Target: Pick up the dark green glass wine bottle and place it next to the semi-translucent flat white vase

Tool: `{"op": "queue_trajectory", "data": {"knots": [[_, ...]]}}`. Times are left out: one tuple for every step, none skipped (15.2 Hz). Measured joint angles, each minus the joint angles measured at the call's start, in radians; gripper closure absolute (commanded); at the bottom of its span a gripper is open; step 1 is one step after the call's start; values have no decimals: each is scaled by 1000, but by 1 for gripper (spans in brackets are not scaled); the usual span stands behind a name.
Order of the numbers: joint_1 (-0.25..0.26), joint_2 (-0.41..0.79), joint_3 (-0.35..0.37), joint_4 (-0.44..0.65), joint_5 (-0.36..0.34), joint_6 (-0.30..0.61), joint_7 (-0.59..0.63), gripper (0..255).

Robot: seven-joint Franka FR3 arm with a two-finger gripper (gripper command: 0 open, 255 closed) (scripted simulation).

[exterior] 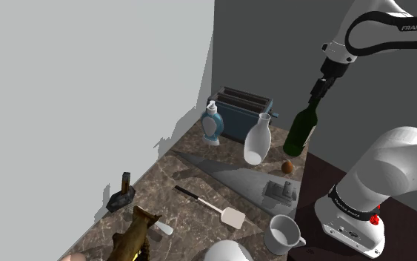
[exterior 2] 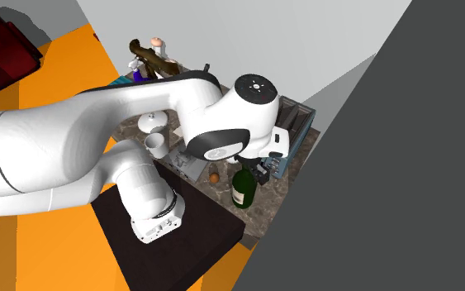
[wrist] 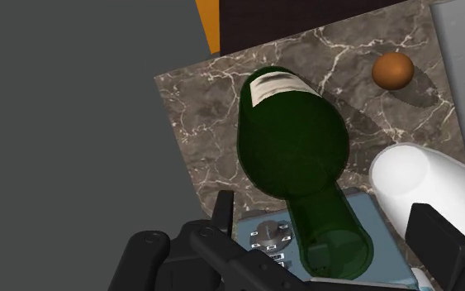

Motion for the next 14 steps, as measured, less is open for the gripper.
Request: {"op": "queue_trajectory", "data": {"knots": [[0, 0, 0, 0, 0, 0, 0, 255], [0, 0, 0, 0, 0, 0, 0, 255], [0, 0, 0, 0, 0, 0, 0, 255], [0, 0, 0, 0, 0, 0, 0, 255], [0, 0, 0, 0, 0, 0, 0, 255], [0, 0, 0, 0, 0, 0, 0, 255], [0, 0, 0, 0, 0, 0, 0, 255], [0, 0, 0, 0, 0, 0, 0, 255], [0, 0, 0, 0, 0, 0, 0, 255], [0, 0, 0, 0, 0, 0, 0, 255], [1, -2, 2, 5, 2, -7, 1, 255], [1, -4, 4, 13, 3, -17, 0, 255], [3, -5, 10, 25, 8, -30, 2, 255], [4, -6, 12, 36, 10, -42, 1, 255]]}}
